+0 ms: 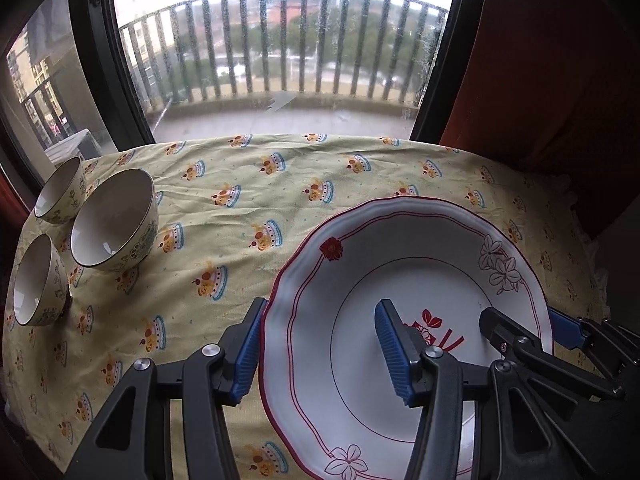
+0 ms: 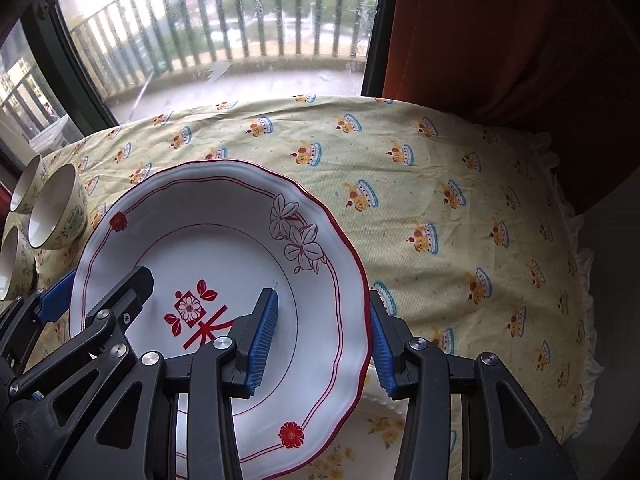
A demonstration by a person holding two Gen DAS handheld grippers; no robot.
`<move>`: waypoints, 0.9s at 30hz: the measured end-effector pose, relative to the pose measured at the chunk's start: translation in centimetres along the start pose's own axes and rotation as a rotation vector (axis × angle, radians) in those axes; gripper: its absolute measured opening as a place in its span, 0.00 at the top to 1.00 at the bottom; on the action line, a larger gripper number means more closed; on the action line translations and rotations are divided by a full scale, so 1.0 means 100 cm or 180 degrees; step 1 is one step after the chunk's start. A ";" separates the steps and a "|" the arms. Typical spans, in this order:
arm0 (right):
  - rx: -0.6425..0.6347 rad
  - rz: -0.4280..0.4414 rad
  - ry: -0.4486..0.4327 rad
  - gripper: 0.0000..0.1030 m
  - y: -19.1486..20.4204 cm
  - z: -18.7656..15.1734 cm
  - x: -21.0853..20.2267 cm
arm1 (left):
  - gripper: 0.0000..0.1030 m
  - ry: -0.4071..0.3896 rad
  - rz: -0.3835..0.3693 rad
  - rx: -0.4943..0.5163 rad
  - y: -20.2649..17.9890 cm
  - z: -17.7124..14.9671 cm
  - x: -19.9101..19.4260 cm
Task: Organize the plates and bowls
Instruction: 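Lift the red-character plate with both grippers and carry it over the stacked plates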
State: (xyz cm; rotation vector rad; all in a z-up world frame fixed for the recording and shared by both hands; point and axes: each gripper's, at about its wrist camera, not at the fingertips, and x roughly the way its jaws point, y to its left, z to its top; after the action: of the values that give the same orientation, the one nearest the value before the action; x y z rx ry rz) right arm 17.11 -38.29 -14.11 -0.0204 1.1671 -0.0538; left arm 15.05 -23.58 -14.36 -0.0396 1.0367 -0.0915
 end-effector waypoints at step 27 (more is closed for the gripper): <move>0.0302 -0.0269 -0.0022 0.53 -0.045 -0.113 -0.043 | 0.47 0.0373 -0.0242 0.0279 -0.054 -0.097 -0.016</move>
State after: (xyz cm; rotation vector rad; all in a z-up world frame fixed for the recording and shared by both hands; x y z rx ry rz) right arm 4.88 -42.42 -14.43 0.0140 1.1555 -0.1834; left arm 5.60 -28.73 -17.49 0.0062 1.1473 -0.2104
